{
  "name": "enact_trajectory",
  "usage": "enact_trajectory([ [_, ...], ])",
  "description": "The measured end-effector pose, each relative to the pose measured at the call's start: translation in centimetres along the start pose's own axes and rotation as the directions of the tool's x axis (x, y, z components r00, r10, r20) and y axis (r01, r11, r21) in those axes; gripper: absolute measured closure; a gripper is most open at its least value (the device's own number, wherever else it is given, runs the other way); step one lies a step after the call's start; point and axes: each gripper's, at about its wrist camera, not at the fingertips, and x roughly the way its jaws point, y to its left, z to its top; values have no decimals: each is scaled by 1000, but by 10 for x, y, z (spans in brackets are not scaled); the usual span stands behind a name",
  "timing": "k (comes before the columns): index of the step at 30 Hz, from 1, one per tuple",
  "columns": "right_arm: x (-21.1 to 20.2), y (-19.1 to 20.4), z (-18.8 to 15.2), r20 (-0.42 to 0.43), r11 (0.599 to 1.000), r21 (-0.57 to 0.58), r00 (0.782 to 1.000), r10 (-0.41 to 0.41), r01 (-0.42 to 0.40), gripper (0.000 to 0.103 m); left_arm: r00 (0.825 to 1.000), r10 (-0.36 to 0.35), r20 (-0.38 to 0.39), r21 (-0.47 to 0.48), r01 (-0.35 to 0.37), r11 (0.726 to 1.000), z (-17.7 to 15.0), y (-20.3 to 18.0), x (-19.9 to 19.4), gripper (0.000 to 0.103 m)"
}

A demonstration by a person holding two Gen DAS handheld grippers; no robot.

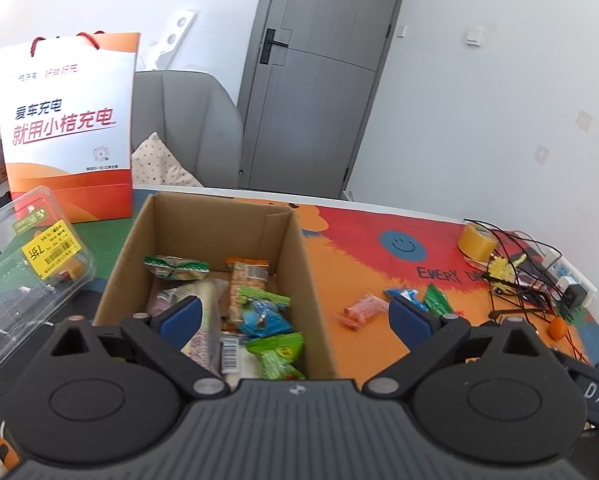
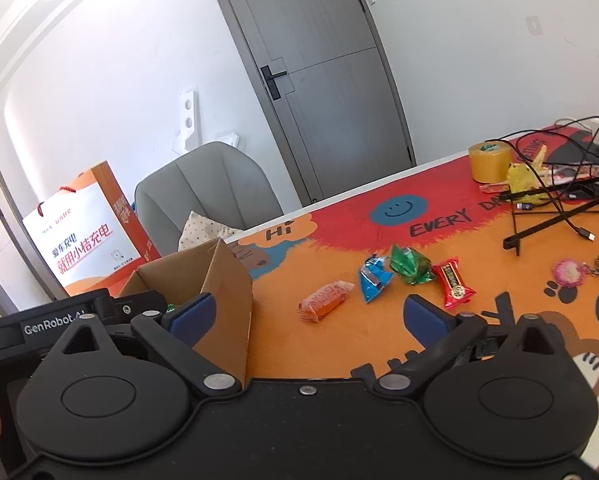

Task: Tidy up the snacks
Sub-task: 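Withdraw both tools from the box toward the remaining snacks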

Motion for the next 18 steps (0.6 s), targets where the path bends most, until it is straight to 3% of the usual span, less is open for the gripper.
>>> enact_trajectory([
  [18,-14,-46,1,12,996,72,999,-49,48,1,998,-58,-27,70,60,996,-1,-43,13,4],
])
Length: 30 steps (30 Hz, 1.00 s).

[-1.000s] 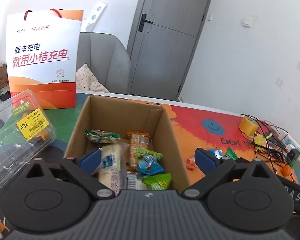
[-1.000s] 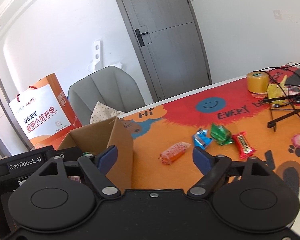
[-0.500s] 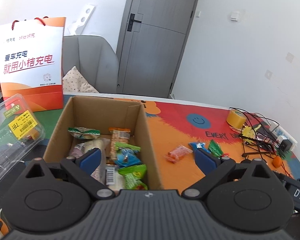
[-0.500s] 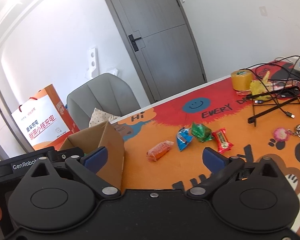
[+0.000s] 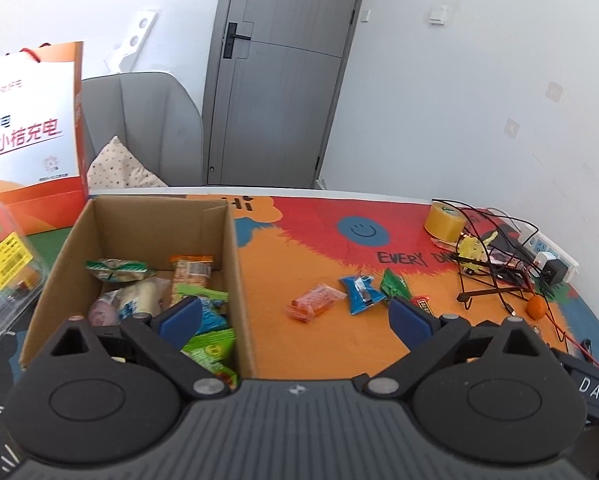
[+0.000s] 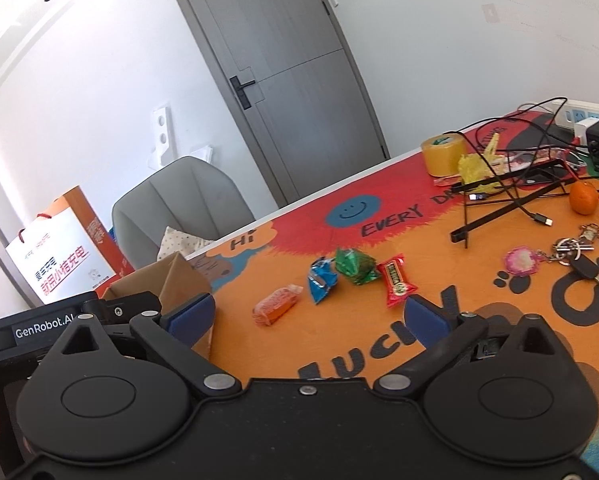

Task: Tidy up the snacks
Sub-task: 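Withdraw both tools from the box toward the remaining snacks, then move left tool toward orange packet while right tool approaches red candy bar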

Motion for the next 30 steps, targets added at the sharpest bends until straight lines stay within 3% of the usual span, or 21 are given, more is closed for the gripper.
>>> enact_trajectory([
  [11,11,-26,8,-2,998,41,999,-38,38,2,999,-41,-9,59,42,997,7,-26,24,4],
  [18,22,-42,18,-9,996,50,997,-75,75,13,998,-43,-34,66,45,997,11,-35,50,7],
  [26,46,-56,30,-43,994,45,994,-98,100,25,998,-26,-57,68,29,997,18,-40,80,28],
  [30,59,-60,34,-65,994,46,993,-99,102,31,997,-3,-75,63,8,998,22,-42,93,33],
])
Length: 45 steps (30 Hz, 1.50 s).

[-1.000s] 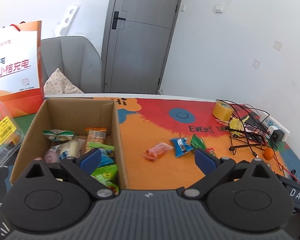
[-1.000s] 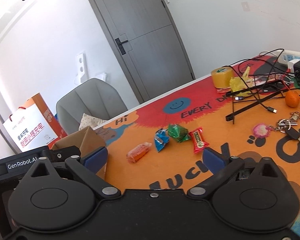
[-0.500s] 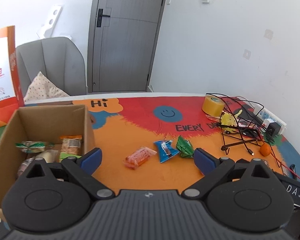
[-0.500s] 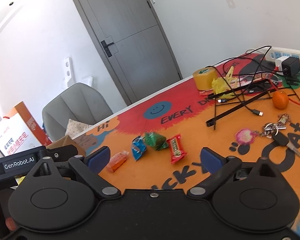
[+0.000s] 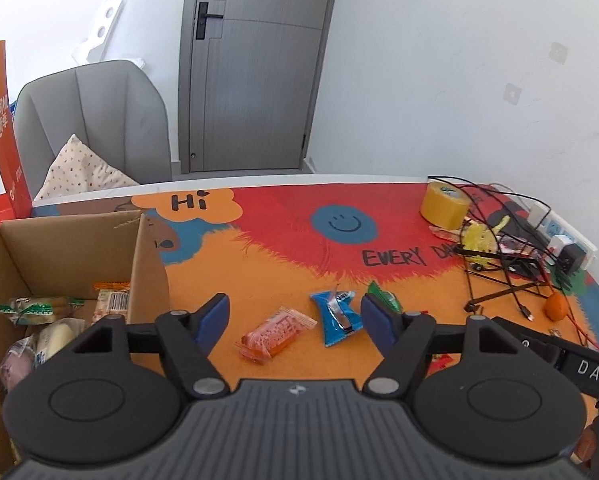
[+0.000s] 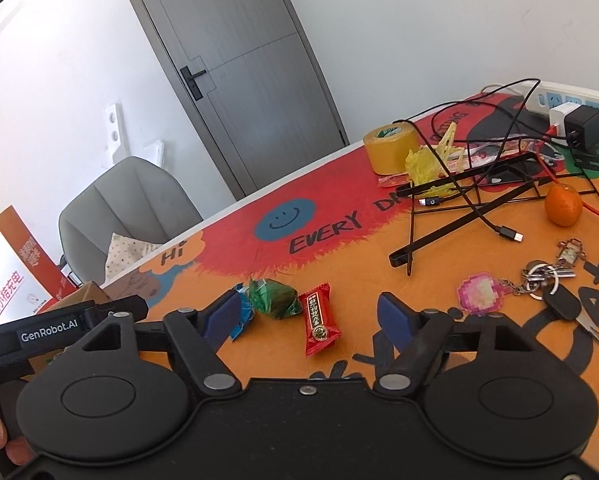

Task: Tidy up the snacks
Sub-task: 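Move left tool toward orange packet while right tool approaches red candy bar, then grasp orange packet with left tool while right tool grasps red candy bar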

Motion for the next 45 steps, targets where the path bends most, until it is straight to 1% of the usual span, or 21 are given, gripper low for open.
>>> enact_trajectory([
  [3,11,-1,3,-22,1000,-2,1000,-6,6,37,1000,7,-16,9,-7,1000,2,-3,10,34],
  [6,21,0,5,-35,1000,-7,999,-6,6,38,999,20,-33,16,-19,1000,3,-4,23,34],
  [8,27,1,5,-44,1000,-9,999,-7,6,39,998,31,-56,18,-30,999,2,-5,34,38],
  [12,41,1,6,-69,1000,-3,998,-5,5,41,994,63,-88,21,-61,998,0,-7,53,40],
  [16,55,0,3,-94,1000,-1,996,-12,12,42,989,99,-112,17,-98,995,-2,-6,68,41],
  [19,61,0,0,-105,1000,-7,994,-18,17,43,986,134,-103,36,-131,991,-4,-9,75,41],
  [22,69,1,0,-116,999,-30,993,-31,27,44,981,136,-140,31,-133,991,-4,-8,86,41],
  [24,73,2,-1,-128,999,-43,991,-35,30,46,979,145,-143,33,-142,989,-5,-7,91,41],
  [28,83,5,-4,-147,997,-67,988,-55,46,50,975,150,-163,31,-147,989,-8,-5,101,41],
  [30,88,5,-6,-158,996,-75,985,-64,53,57,975,141,-170,27,-138,990,-9,-2,104,43],
  [31,88,6,-7,-149,995,-85,986,-70,57,58,975,129,-182,18,-127,992,-9,-1,104,50],
  [32,89,7,-8,-145,993,-101,986,-79,64,66,974,123,-189,12,-123,992,-10,-1,105,57],
  [33,89,8,-9,-142,990,-118,986,-89,73,72,973,133,-186,23,-131,991,-10,-2,104,61],
  [34,89,9,-10,-144,989,-127,985,-92,74,74,973,133,-186,30,-130,991,-11,-2,103,67],
  [35,88,9,-10,-148,989,-128,985,-89,70,78,974,126,-186,31,-122,992,-12,-3,102,69],
  [39,83,9,-14,-149,990,-125,985,-82,64,78,975,106,-195,33,-102,994,-16,-2,97,69],
  [41,80,10,-16,-148,990,-124,985,-86,68,78,975,86,-204,15,-85,996,-17,-1,93,69],
  [42,79,11,-17,-151,990,-122,985,-87,69,78,975,75,-211,2,-77,997,-17,0,91,68],
  [43,77,11,-17,-154,990,-119,984,-87,69,78,975,66,-213,-8,-69,998,-18,1,88,65],
  [45,75,12,-19,-155,990,-120,984,-90,71,77,977,60,-207,1,-61,998,-19,0,81,63],
])
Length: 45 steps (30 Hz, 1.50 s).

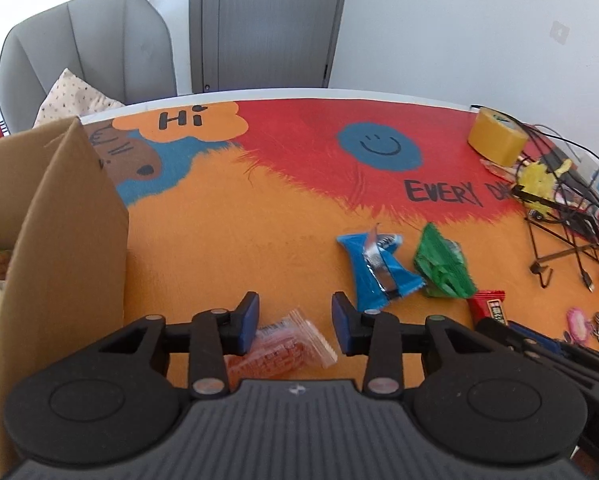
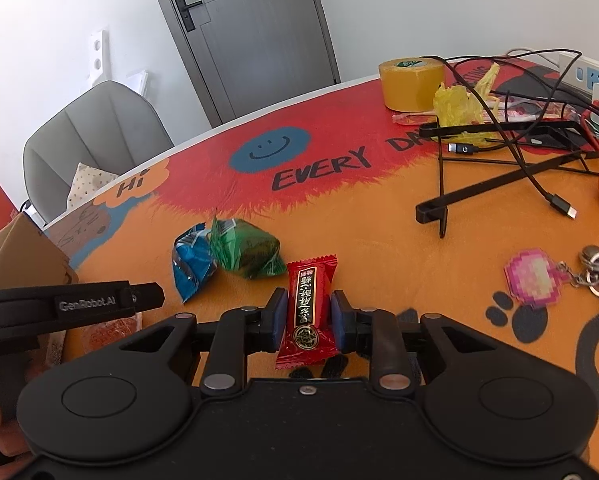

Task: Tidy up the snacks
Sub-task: 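Grasp orange packet with left tool while right tool grasps red candy bar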

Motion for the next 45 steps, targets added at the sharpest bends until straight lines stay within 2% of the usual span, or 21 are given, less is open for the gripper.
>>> enact_trajectory([
  [2,-2,1,-3,3,1000,-5,1000,-6,6,78,1000,-7,-2,18,7,1000,-3,-1,-4,55],
  [7,-9,1,-10,13,1000,1,1000,-22,22,79,1000,-9,11,29,9,1000,-11,2,-13,46],
  [14,-22,-7,-21,22,999,41,1000,-22,22,79,999,-42,3,45,42,998,-22,3,-22,47],
  [18,-28,-7,-28,25,999,48,999,-28,26,79,999,-33,14,57,32,998,-28,1,-20,57],
  [20,-30,-7,-30,26,998,49,999,-31,30,79,1000,-27,12,45,26,999,-29,2,-18,74],
  [22,-32,-6,-32,27,998,48,999,-34,32,79,999,-25,31,50,24,998,-32,1,-19,82],
  [29,-38,-3,-36,45,998,62,999,-27,24,80,997,-62,48,52,59,997,-36,2,-30,85],
  [45,-81,23,-31,158,997,61,987,42,-52,80,978,-129,164,30,126,992,-36,11,-93,85],
])
